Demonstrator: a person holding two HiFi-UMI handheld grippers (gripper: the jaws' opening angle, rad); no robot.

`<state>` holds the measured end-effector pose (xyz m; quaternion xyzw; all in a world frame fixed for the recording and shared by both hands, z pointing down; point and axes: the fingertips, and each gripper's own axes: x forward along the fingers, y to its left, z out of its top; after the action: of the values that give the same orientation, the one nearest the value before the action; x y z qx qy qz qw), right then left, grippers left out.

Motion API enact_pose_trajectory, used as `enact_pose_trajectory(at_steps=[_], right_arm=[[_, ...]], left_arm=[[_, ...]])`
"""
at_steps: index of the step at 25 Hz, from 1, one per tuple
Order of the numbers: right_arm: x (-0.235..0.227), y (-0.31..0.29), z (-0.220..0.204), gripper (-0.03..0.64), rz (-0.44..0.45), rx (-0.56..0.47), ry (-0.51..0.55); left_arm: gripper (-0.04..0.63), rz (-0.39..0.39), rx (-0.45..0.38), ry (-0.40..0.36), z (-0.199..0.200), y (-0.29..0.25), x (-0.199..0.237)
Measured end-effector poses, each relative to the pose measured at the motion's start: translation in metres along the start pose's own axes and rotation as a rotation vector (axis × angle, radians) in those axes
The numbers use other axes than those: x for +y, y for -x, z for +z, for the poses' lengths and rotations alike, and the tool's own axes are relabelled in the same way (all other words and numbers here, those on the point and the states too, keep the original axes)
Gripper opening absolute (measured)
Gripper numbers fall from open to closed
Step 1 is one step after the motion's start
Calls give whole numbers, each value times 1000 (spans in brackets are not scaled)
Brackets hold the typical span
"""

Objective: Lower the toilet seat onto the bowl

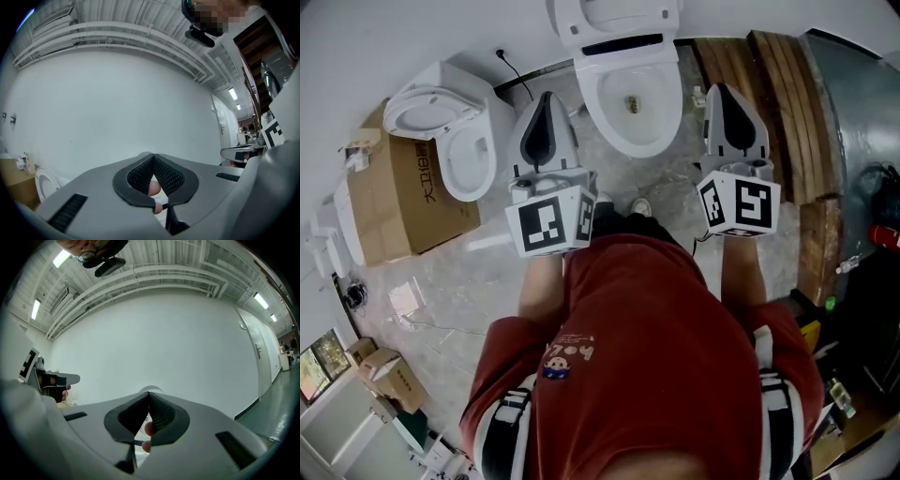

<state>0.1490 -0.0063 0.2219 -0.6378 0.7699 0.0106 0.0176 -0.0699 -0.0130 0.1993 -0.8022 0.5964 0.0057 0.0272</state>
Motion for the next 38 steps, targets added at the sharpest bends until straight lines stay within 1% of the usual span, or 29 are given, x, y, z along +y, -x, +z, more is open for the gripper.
enact_pose_trajectory(at_steps=[5, 10, 18, 21, 24, 33, 38], right_arm=[[5, -14, -2, 12, 16, -3, 29], [9, -43, -5, 12, 14, -3, 47], [14, -118, -5, 12, 21, 2, 63], [18, -146, -7, 12, 29, 10, 66], [26, -172, -10, 12, 37, 18, 69], [47, -246, -8, 12, 36, 40, 92], [53, -273, -11, 12, 40, 62, 110]], left_arm=[[9, -2, -21, 5, -4, -13, 5], [9, -19, -40, 18, -6, -40, 17], [9, -34, -36, 27, -12, -104, 47], [9, -31, -31, 42, -13, -126, 59], [9, -34, -27, 30, -16, -144, 76], [9, -44, -22, 78, -21, -202, 124], [9, -57, -24, 96, -25, -228, 137]])
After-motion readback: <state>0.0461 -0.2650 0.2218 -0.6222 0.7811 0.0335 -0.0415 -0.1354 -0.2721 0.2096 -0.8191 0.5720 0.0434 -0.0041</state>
